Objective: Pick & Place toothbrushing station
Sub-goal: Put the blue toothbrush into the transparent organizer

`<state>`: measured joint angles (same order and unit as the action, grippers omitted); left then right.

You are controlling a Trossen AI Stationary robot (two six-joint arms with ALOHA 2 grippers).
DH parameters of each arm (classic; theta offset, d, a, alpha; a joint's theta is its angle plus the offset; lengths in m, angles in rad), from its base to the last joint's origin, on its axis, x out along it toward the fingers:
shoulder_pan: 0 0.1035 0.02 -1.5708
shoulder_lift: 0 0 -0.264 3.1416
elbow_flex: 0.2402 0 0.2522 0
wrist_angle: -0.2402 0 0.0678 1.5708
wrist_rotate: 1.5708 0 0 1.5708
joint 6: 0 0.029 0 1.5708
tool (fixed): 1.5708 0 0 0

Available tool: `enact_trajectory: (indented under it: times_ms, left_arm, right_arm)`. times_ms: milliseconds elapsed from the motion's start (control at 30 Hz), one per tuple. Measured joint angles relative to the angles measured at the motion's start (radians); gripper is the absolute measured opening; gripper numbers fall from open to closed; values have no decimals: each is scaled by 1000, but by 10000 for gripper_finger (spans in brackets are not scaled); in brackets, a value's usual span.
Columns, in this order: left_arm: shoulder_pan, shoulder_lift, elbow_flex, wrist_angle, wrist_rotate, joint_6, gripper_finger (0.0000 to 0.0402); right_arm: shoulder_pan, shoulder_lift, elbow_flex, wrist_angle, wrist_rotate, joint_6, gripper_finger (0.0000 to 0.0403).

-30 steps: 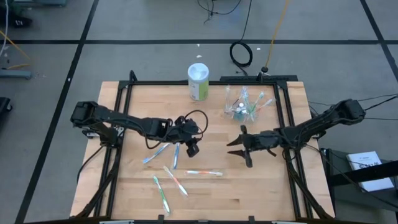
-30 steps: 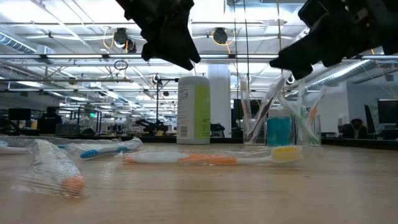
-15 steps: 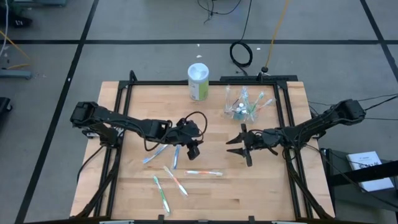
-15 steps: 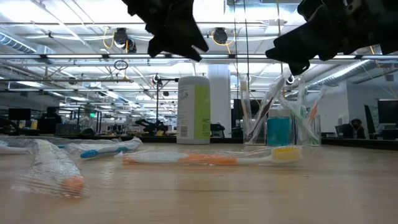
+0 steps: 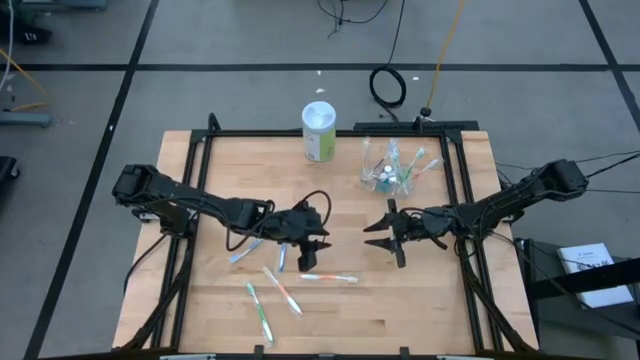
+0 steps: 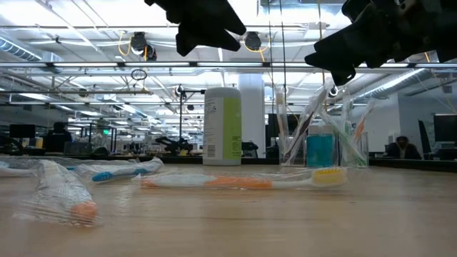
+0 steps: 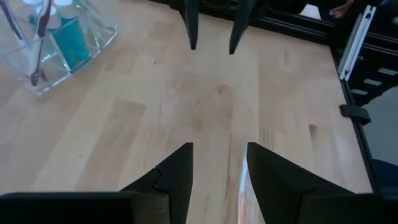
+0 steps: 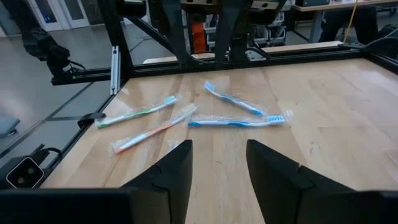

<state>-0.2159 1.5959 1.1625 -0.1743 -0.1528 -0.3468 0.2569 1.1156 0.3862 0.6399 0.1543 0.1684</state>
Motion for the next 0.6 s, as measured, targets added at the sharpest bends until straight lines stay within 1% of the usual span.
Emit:
enact_trajectory:
  times_ms: [167,367,500,600]
  left_arm:
    - [-19,0,0,-8,0,-22,157]
    - [-42,0,0,-33,3,-23,157]
    - [-43,0,0,-123,40,-47,157]
    - [-43,0,0,-224,40,-90,157]
  right_arm:
    - [0,0,0,-7,0,-2,141]
    - [-1,0,1,-56,1,-40,141]
    - [-1,0,1,-61,1,-49,141]
    - [-1,0,1,-61,1,-49,141]
